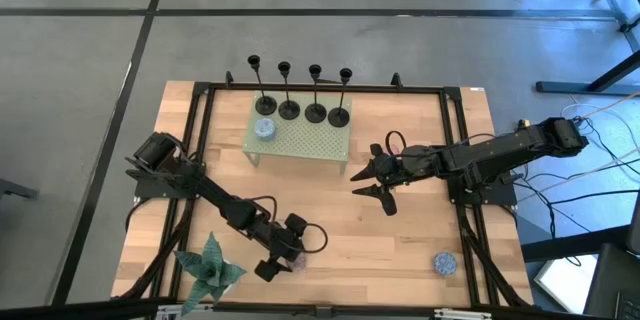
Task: Pick & Place candle stick holders
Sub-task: Put the dark red candle on the shelf aligned with the other candle
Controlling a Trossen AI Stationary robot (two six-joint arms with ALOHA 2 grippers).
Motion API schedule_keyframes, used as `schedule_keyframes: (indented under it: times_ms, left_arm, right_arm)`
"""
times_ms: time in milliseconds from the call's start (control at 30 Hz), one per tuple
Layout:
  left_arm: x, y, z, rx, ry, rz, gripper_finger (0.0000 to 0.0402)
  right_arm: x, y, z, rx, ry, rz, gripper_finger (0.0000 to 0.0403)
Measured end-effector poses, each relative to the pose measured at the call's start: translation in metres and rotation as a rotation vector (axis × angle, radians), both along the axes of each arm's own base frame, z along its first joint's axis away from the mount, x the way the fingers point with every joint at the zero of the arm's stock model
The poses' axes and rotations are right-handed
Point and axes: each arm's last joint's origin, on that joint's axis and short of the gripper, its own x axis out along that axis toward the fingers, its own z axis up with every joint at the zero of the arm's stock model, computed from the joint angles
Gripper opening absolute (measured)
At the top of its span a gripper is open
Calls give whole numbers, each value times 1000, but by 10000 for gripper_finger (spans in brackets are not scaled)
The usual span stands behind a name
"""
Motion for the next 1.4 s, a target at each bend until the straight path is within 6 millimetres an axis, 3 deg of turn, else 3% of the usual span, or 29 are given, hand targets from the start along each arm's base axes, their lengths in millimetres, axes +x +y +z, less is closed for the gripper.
schedule_keyframes:
  times_ms: [333, 700, 900, 1067, 1267, 1400]
  left_arm:
    - [3, -1, -8, 5, -5, -1, 313]
    - [1, 4, 1, 19, -12, 15, 298]
    - [0, 12, 34, -22, -112, 81, 298]
    - [-8, 34, 78, -3, -230, 235, 299]
    - [-25, 68, 123, 95, -385, 544, 301]
    - [-34, 94, 140, 133, -448, 794, 301]
  right_arm:
    - [0, 0, 0, 0, 0, 0, 175]
    - [0, 0, 0, 1, -2, 0, 175]
    - [0, 0, 0, 1, -3, 0, 175]
    - [0, 0, 0, 1, -3, 0, 175]
    - [0, 0, 0, 1, -3, 0, 175]
    - [0, 0, 0, -2, -4, 0, 175]
